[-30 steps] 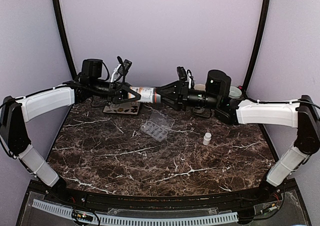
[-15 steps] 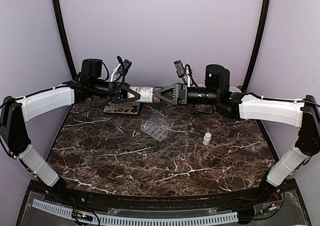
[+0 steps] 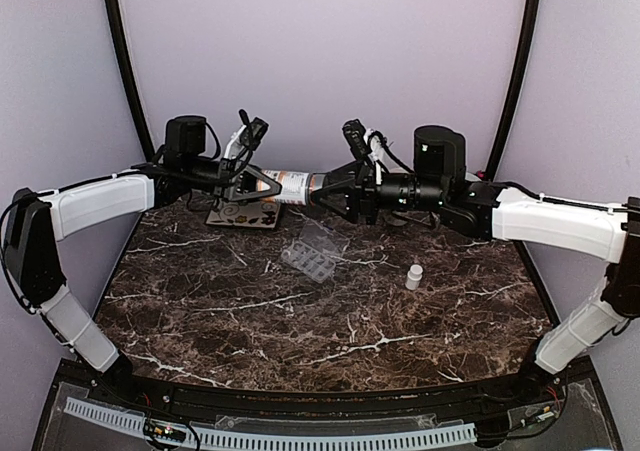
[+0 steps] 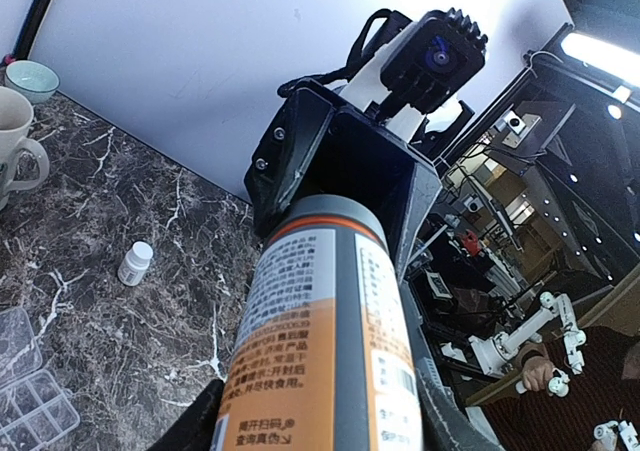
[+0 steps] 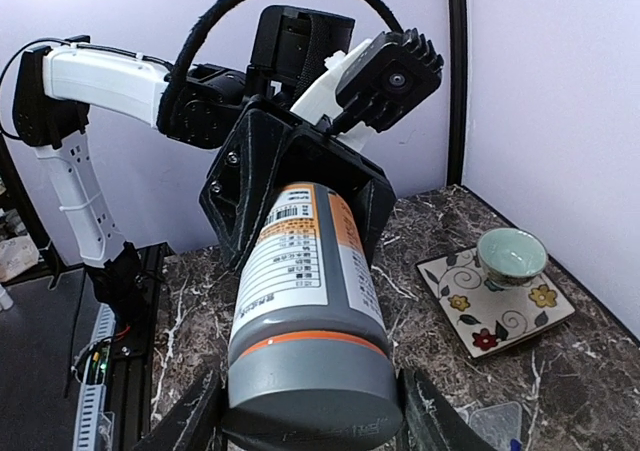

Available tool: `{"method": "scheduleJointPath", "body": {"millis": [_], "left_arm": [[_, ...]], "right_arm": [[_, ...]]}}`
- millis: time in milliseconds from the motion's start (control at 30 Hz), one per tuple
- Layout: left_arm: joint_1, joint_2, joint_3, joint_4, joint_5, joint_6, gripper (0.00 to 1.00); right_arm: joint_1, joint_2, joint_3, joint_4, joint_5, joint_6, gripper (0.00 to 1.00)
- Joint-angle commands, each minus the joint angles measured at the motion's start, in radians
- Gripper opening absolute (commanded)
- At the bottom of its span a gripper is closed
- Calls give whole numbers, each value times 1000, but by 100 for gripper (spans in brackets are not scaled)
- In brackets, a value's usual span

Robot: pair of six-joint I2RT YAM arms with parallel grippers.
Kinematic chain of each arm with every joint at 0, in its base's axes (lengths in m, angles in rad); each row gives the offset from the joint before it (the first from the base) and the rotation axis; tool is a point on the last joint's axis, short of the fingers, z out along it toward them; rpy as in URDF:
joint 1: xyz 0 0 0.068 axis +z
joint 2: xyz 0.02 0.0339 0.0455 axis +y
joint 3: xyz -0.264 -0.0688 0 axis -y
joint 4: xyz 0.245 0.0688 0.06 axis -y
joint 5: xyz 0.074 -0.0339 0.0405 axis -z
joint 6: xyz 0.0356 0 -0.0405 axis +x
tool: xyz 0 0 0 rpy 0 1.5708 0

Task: Sort the pills into containers
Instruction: Unscrew the lid of the pill bottle.

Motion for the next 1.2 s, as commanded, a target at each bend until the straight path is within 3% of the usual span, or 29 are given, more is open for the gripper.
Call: {"method": "scheduleJointPath", "body": {"millis": [0, 333, 500, 667, 1167], "left_arm": [[3, -25, 1, 174, 121, -97, 0], [2, -29, -4, 181, 125, -106, 0], [2, -27, -5, 180, 121, -100, 0], [2, -22, 0, 153, 114, -70, 0], [2, -25, 11, 31, 7, 86, 0]], "right_arm": [[12, -21, 0, -97, 136, -116, 28], [21, -36, -41, -89, 173, -136, 37], [21, -30, -34, -84, 162, -97, 63], [21, -36, -40, -60, 142, -58, 80], [20, -118, -125, 19, 89, 146, 86]]}}
